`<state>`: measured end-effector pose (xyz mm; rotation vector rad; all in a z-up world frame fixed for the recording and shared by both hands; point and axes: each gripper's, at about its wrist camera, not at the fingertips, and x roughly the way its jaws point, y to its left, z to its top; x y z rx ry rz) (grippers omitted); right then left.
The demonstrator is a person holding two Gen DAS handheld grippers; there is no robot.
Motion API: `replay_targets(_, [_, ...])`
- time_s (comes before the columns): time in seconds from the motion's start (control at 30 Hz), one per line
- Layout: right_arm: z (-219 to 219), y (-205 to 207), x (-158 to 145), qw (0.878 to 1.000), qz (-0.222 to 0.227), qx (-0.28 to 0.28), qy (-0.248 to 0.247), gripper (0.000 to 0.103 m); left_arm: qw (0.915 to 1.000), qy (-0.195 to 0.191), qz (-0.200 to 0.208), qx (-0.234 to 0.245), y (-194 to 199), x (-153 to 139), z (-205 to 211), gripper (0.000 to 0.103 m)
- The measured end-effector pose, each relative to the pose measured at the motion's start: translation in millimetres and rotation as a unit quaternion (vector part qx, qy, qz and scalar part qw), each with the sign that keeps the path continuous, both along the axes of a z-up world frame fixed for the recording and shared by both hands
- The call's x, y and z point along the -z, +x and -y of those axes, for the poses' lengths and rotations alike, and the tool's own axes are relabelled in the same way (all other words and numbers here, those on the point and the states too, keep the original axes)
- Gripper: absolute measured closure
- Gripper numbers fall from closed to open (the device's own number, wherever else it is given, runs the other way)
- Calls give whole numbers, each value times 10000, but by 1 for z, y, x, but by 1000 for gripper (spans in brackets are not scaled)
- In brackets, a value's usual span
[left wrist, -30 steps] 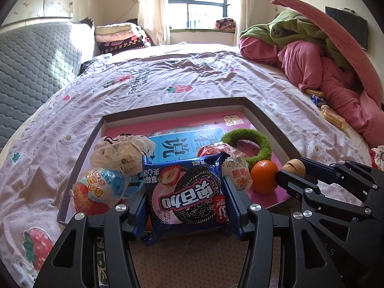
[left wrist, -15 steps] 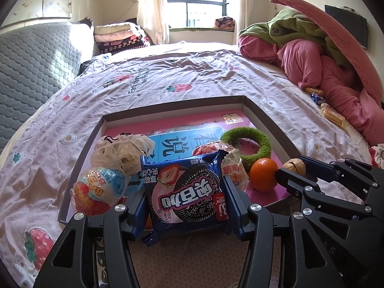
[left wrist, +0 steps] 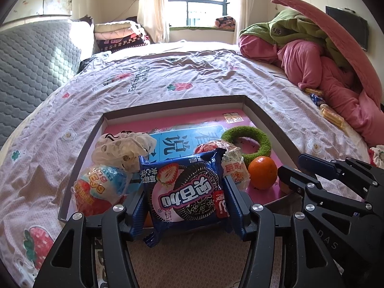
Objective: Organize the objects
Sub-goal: 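Lower the snack pack with the left tool while the right tool lowers the walnut into the tray, then open both tools to release the snack pack and walnut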
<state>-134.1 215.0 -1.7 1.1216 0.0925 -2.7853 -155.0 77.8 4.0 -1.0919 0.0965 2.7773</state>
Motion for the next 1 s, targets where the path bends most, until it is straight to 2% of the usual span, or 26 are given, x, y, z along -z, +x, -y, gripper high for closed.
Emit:
replay_targets(0.17, [-1, 1, -2, 10000, -27, 17, -28, 68, 10000, 48, 16, -3, 1, -1, 5, 39])
replay_targets(0.47, [1, 4, -7, 9998, -165, 98, -14, 56, 9998, 124, -160, -90, 5, -12, 20, 35])
replay_targets(0.7, [-2, 8, -14, 9993, -300, 174, -169, 55, 9994, 141, -263, -182, 11, -19, 31, 32])
replay_targets(0.8, [1, 12, -20, 9989, -409, 141, -207, 51, 9990, 134, -356, -229, 16, -24, 37, 30])
replay_targets(1.0, [10, 22, -30, 9980, -586, 50, -228, 48, 9982, 164, -469, -328, 29, -31, 46, 29])
